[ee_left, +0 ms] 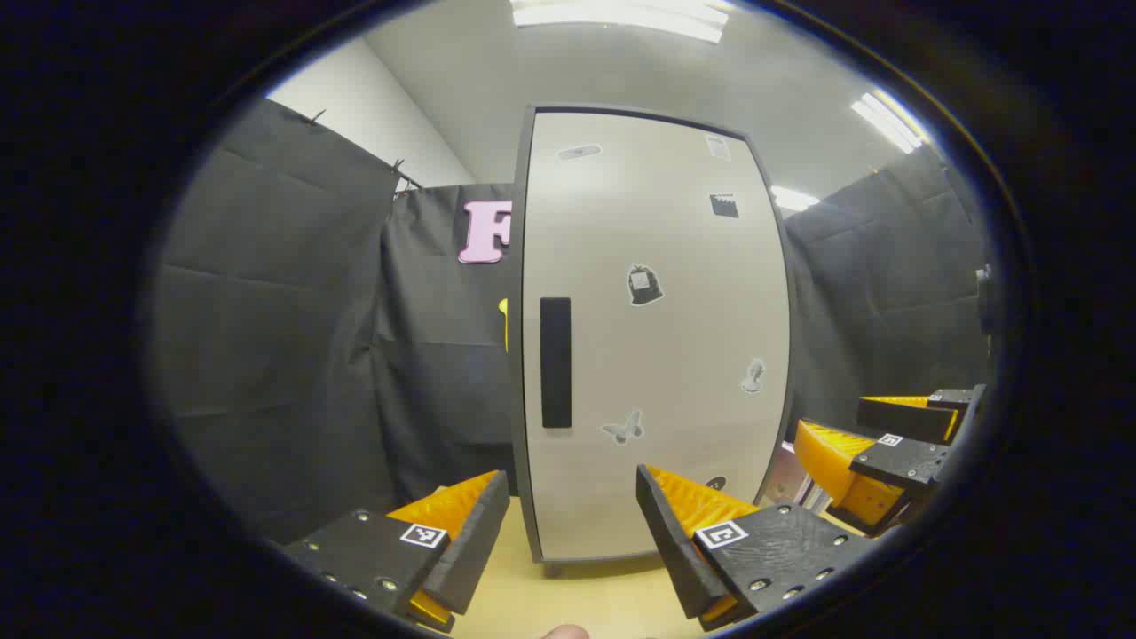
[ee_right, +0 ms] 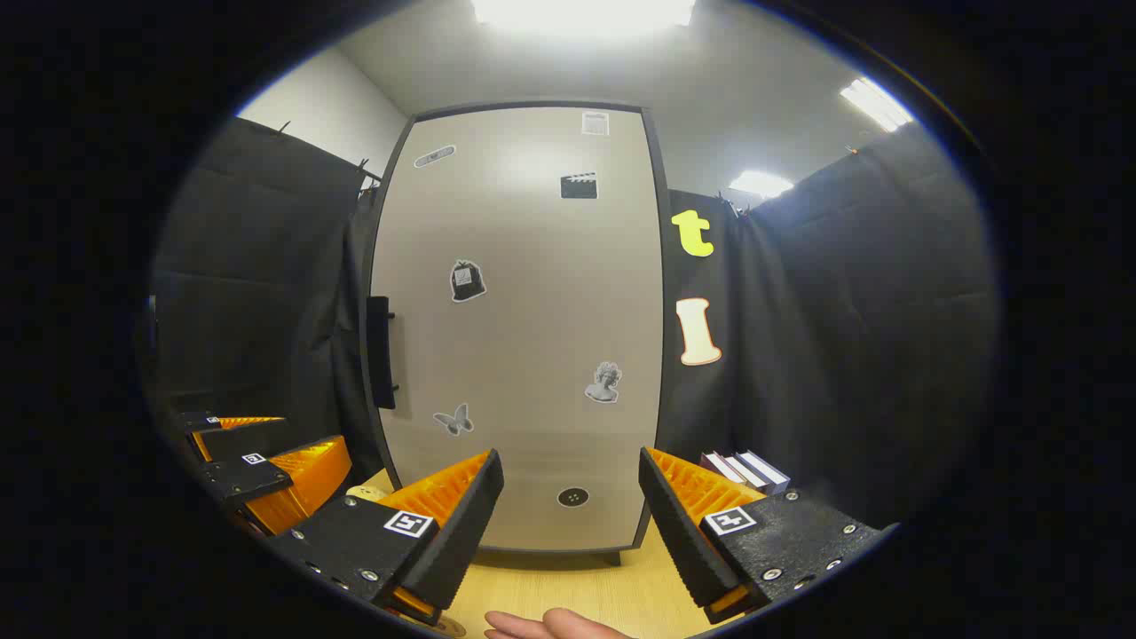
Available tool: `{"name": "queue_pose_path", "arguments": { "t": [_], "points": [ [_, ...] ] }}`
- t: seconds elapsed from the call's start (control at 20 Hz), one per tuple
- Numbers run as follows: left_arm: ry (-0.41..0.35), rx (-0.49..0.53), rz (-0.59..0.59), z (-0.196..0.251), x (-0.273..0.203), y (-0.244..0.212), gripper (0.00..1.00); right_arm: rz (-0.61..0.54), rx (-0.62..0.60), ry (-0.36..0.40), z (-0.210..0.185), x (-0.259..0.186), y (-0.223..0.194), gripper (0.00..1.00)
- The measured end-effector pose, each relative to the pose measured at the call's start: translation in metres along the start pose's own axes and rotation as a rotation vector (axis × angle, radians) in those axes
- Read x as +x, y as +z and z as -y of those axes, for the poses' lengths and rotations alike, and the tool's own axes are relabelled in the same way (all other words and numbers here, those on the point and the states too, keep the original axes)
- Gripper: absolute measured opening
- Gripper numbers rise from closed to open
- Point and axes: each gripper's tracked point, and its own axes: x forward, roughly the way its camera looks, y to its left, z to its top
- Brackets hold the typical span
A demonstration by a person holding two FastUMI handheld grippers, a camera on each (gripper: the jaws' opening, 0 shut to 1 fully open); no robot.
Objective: Open the cabinet door with the right hand, grasp the bottle in the cabinet with the left hand and place it on the coaster, then close the cabinet door with the right hand.
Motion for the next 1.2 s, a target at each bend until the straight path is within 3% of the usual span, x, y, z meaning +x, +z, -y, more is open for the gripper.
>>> {"name": "queue_pose_path", "arguments": {
  "t": [0.1,0.15,0.3,0.45,0.5,0.7,0.85,1.05,1.15,1.2],
  "points": [
    [-0.002,0.018,0.021,0.006,-0.001,0.007,0.88,-0.004,0.006,0.004,-0.001,0.007,-0.001,0.94],
    [-0.007,0.022,0.029,0.008,0.0,0.009,0.82,-0.019,0.012,0.013,-0.004,0.009,-0.004,0.95],
    [-0.025,0.038,0.021,0.013,0.007,0.005,0.89,-0.017,0.026,0.007,-0.005,0.015,-0.002,0.95],
    [-0.032,0.024,0.017,0.013,0.014,0.002,0.83,-0.023,0.018,0.01,-0.007,0.016,-0.003,0.95],
    [-0.027,0.025,0.014,0.011,0.016,0.001,0.89,-0.019,0.017,0.01,-0.007,0.017,-0.001,0.95],
    [-0.023,0.023,0.021,0.011,0.017,0.004,0.89,-0.025,0.014,0.015,-0.007,0.016,-0.002,0.95],
    [-0.025,0.025,0.018,0.012,0.015,0.002,0.83,-0.034,0.019,0.013,-0.005,0.017,-0.004,0.95],
    [-0.014,0.026,0.02,0.009,0.012,0.003,0.86,-0.034,0.022,0.018,-0.004,0.018,-0.003,0.95],
    [-0.013,0.026,0.023,0.01,0.011,0.005,0.82,-0.033,0.018,0.021,-0.005,0.019,-0.002,0.95],
    [-0.015,0.026,0.025,0.01,0.011,0.006,0.89,-0.032,0.017,0.024,-0.006,0.02,-0.001,0.95]
  ]
}}
